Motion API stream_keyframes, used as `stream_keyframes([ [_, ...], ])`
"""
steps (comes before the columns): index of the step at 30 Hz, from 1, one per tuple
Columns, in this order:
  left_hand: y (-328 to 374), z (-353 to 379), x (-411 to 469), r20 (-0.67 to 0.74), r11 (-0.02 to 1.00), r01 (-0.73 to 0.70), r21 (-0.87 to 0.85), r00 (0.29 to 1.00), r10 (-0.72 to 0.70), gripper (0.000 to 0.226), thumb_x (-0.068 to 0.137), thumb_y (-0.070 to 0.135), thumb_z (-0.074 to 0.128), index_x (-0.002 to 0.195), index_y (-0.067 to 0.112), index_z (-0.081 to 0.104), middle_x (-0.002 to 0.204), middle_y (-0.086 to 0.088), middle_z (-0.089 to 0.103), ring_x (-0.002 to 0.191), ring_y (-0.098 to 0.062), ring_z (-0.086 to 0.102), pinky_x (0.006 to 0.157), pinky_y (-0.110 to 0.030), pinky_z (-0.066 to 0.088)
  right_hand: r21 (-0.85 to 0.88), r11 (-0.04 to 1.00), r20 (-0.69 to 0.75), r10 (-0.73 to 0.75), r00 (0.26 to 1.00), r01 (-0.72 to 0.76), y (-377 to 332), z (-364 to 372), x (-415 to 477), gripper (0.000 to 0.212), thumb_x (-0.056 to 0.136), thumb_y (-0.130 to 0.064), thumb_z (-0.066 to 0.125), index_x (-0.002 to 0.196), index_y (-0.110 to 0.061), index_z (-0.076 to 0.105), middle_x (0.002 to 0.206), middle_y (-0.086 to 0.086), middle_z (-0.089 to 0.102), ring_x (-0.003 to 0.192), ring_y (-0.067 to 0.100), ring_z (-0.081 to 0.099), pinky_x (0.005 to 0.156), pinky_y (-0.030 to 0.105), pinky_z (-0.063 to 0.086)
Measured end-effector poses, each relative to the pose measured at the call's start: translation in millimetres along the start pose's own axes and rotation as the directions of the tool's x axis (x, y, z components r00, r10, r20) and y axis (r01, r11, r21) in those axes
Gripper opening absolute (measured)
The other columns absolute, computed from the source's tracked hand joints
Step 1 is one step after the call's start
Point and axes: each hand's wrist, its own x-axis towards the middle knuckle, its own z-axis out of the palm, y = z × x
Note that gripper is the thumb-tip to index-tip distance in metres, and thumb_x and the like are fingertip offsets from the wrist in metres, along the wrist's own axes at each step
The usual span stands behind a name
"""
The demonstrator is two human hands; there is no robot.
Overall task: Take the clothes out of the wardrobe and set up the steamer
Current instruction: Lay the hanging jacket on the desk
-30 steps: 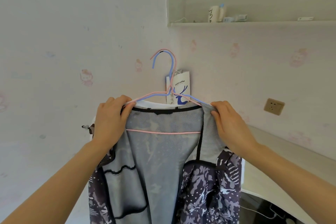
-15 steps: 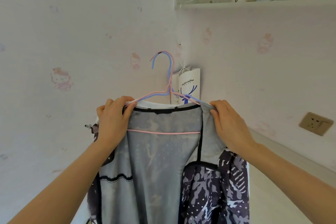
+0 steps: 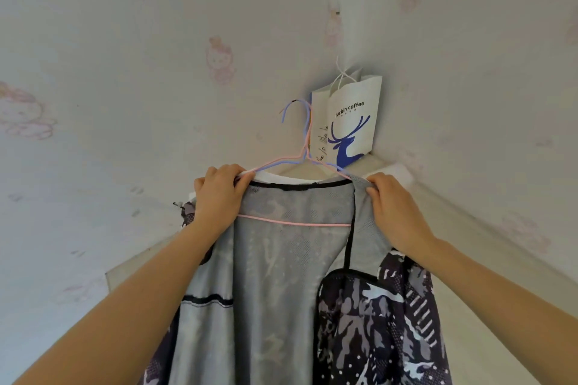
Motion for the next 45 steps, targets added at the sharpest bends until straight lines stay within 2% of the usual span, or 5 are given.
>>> stream_keyframes([
  [10, -57.3, 100.0, 13.4, 0.251, 0.994, 0.092, -0.057, 0.965, -0.075, 0.024, 0.095, 0.027, 0.051, 0.112, 0.016, 0.063, 0.107, -0.007, 0.062, 0.102, -0.03, 0.055, 0.092, -0.045, 0.042, -0.025, 0.993, 0.156, 0.12, 0.98, -0.117, 45.9, 94.6, 26.2, 0.022, 0.102, -0.022, 0.035, 0.107, -0.009, 0.053, 0.099, 0.009, 0.054, 0.085, 0.026, 0.054, 0.077, 0.039, 0.045],
  [16, -93.5, 130.5, -7.9, 0.328, 0.975, 0.153, -0.162, 0.94, -0.093, 0.055, 0.086, 0.005, 0.054, 0.139, 0.016, 0.047, 0.135, -0.007, 0.053, 0.123, -0.031, 0.047, 0.106, -0.042, 0.036, -0.049, 0.99, 0.21, 0.14, 0.968, -0.133, 63.4, 135.8, 32.3, 0.023, 0.102, -0.02, 0.035, 0.108, -0.008, 0.053, 0.099, 0.011, 0.055, 0.086, 0.03, 0.055, 0.076, 0.039, 0.044],
  [23, -93.7, 171.7, -19.9, 0.266, 0.984, 0.124, -0.129, 0.96, -0.086, 0.067, 0.083, -0.019, 0.036, 0.145, 0.004, 0.034, 0.149, -0.018, 0.036, 0.142, -0.032, 0.026, 0.117, -0.045, 0.001, -0.052, 0.986, 0.24, 0.166, 0.956, -0.158, 74.3, 164.6, 33.7, 0.024, 0.102, -0.022, 0.034, 0.108, -0.009, 0.052, 0.1, 0.009, 0.055, 0.086, 0.029, 0.056, 0.079, 0.044, 0.047],
  [35, -58.7, 220.1, 63.3, 0.099, 0.968, 0.112, -0.227, 0.991, -0.091, 0.062, 0.08, -0.021, 0.036, 0.136, 0.002, 0.047, 0.143, -0.016, 0.046, 0.137, -0.033, 0.036, 0.114, -0.057, 0.007, -0.049, 0.974, 0.109, 0.227, 0.968, -0.223, 97.9, 173.3, 100.8, 0.025, 0.102, -0.02, 0.035, 0.106, -0.004, 0.054, 0.103, 0.015, 0.058, 0.091, 0.033, 0.055, 0.079, 0.042, 0.045],
  [45, -72.9, 277.7, 94.0, 0.239, 0.994, 0.025, -0.108, 0.971, 0.002, 0.075, 0.076, -0.021, 0.037, 0.143, 0.012, 0.04, 0.151, -0.008, 0.034, 0.14, -0.03, 0.028, 0.114, -0.059, 0.0, -0.124, 0.969, 0.139, 0.228, 0.964, -0.212, 140.8, 221.3, 129.2, 0.026, 0.102, -0.021, 0.033, 0.106, -0.003, 0.052, 0.1, 0.017, 0.056, 0.087, 0.035, 0.054, 0.078, 0.047, 0.045],
])
